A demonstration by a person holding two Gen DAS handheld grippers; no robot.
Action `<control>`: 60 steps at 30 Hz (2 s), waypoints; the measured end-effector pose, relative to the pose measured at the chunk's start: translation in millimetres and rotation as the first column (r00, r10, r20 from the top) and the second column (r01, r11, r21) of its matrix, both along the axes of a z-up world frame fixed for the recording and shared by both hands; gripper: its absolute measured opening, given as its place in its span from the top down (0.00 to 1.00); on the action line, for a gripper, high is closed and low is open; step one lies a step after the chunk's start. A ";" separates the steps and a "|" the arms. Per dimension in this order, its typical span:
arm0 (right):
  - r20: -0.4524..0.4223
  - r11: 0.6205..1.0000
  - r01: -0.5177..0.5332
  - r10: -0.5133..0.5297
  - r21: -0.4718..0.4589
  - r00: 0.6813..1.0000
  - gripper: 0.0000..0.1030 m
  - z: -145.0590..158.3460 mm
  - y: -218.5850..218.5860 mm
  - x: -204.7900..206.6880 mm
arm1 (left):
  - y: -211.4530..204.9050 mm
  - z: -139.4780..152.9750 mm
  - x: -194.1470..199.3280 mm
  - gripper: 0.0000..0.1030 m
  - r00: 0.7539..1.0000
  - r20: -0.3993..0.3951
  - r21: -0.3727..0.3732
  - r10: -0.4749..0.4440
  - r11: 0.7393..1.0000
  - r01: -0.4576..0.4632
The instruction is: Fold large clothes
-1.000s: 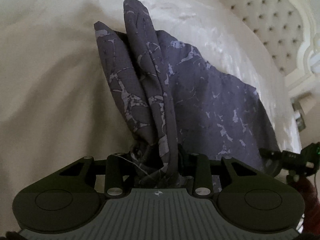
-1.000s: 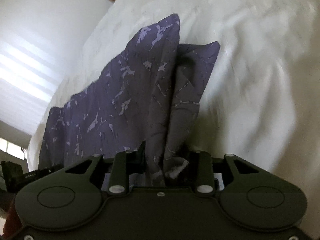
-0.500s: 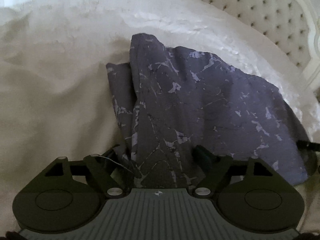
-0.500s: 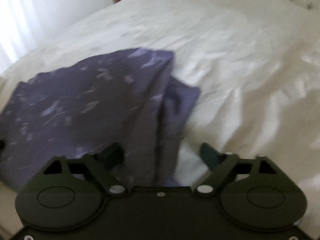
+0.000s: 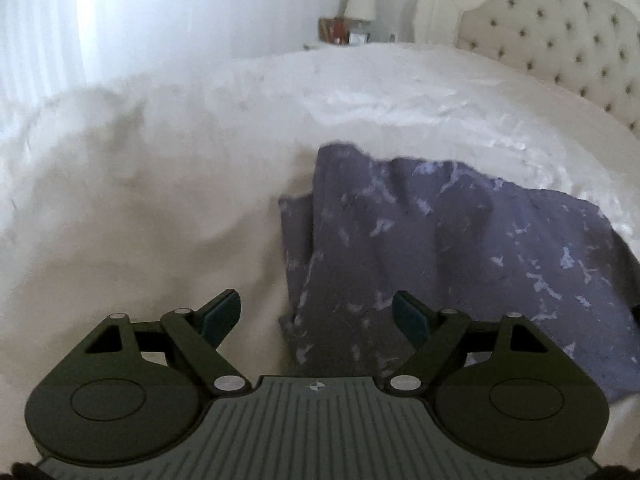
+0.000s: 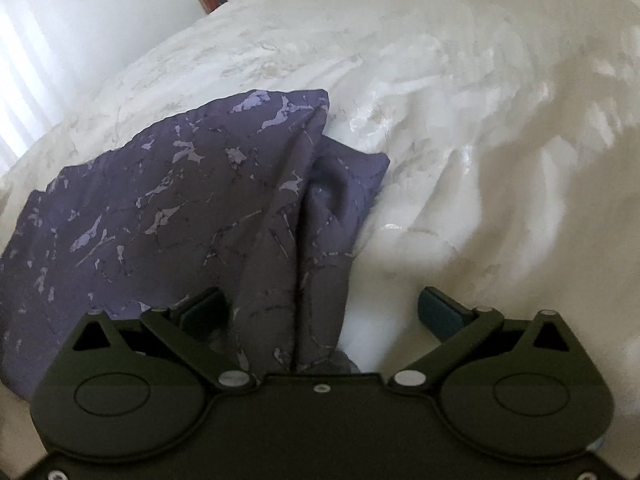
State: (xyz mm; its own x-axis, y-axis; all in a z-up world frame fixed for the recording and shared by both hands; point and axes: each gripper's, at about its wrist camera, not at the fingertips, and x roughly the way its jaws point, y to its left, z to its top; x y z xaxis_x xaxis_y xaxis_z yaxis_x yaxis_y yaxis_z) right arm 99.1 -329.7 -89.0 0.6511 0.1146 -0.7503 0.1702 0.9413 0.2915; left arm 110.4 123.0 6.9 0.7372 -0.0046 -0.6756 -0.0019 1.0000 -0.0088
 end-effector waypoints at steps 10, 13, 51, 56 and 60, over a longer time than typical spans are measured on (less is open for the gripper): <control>-0.006 0.999 0.015 -0.014 0.043 1.000 0.00 -3.7 -0.8 1.2 | -73.9 17.3 24.6 0.20 0.998 -0.007 0.041 -0.058 0.997 0.058; -0.006 0.999 0.015 -0.015 0.048 1.000 0.00 -4.3 -0.9 1.5 | -92.3 13.0 32.0 0.20 0.996 -0.023 0.033 -0.089 0.995 0.090; 0.021 0.995 0.022 -0.024 0.096 0.999 0.00 -10.6 -5.3 3.1 | -199.9 -60.5 113.3 0.42 0.982 -0.060 0.141 -0.177 0.973 0.184; 0.025 0.995 0.022 -0.025 0.099 0.999 0.00 -11.0 -5.3 2.6 | -190.3 -50.3 107.2 0.43 0.982 -0.061 0.078 -0.180 0.980 0.185; 0.024 0.995 0.022 -0.025 0.098 0.999 0.00 -10.8 -5.2 3.1 | -180.5 -44.3 80.2 0.43 0.976 -0.061 0.031 -0.210 0.977 0.212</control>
